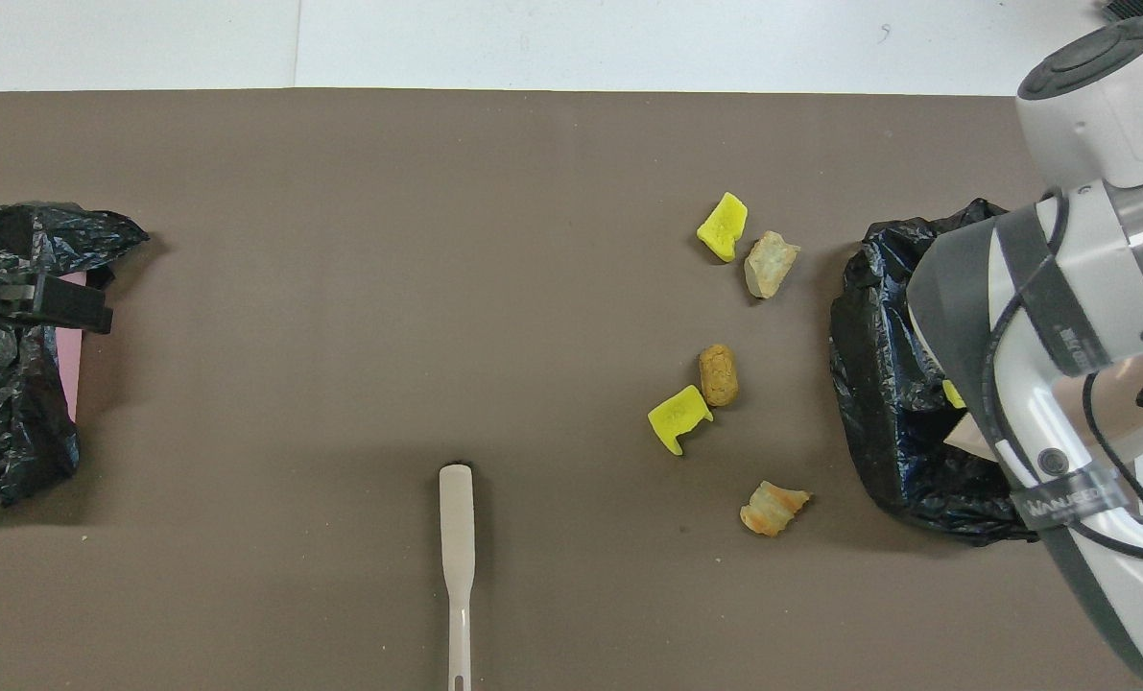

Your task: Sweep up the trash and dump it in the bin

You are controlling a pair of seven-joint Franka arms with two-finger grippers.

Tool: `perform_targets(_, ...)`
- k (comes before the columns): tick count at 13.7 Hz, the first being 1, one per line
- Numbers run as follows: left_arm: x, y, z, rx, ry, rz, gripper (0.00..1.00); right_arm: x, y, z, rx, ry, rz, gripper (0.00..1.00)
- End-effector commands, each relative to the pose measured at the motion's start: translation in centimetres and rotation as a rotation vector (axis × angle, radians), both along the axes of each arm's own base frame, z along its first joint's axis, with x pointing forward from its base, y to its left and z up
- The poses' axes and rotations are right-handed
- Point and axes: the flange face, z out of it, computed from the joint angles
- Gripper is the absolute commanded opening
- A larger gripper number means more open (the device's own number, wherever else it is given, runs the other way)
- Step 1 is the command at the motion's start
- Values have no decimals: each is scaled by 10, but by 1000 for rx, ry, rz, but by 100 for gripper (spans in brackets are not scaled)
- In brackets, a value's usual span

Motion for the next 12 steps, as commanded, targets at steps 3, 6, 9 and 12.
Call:
perform_targets(3, 3, 4, 1, 20, 7, -42, 100, -1, 17, 22, 41, -112, -11, 0)
perform_targets(6, 13, 2, 0, 21, 6, -46, 100, -7, 45, 25, 126, -282, -127, 0)
perform_targets(9, 30, 2, -4, 18, 20, -45, 100, -1, 97, 19, 194, -475, -234, 0)
perform_targets(12, 36, 0, -6, 15, -14, -51, 100, 8, 139, 19, 295, -649, -332, 0)
